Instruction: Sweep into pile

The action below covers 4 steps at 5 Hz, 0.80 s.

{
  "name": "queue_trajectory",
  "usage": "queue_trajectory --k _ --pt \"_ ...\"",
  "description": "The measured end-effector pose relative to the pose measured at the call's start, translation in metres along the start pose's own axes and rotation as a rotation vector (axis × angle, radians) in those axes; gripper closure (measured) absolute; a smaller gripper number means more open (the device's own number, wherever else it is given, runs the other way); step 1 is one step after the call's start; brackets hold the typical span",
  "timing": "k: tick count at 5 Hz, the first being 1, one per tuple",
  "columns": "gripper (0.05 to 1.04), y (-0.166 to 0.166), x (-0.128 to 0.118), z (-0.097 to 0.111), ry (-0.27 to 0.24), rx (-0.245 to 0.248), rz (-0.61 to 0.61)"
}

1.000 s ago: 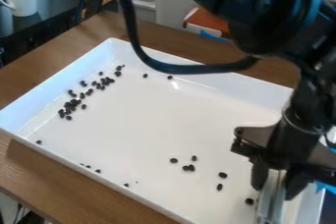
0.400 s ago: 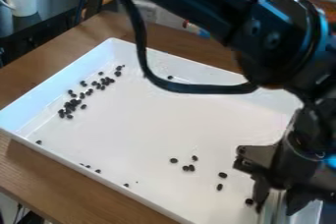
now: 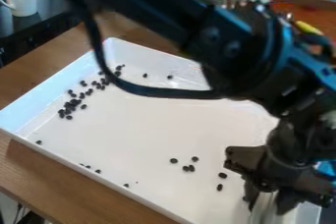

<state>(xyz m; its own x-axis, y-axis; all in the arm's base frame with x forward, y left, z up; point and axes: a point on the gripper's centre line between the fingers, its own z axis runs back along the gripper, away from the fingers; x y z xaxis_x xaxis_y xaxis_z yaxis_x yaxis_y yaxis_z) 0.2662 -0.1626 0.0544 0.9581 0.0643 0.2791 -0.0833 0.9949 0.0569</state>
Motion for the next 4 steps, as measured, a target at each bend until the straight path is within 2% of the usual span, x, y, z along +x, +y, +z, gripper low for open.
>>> queue_trajectory --k 2,3,4 --pt "0.704 0.055 -0.001 -0.004 0.026 0.021 -0.006" --pt "0.704 0.076 0.010 -0.010 0.020 0.024 -0.013" --pt "0.704 0.093 0.023 -0.017 -0.016 0.040 -0.023"
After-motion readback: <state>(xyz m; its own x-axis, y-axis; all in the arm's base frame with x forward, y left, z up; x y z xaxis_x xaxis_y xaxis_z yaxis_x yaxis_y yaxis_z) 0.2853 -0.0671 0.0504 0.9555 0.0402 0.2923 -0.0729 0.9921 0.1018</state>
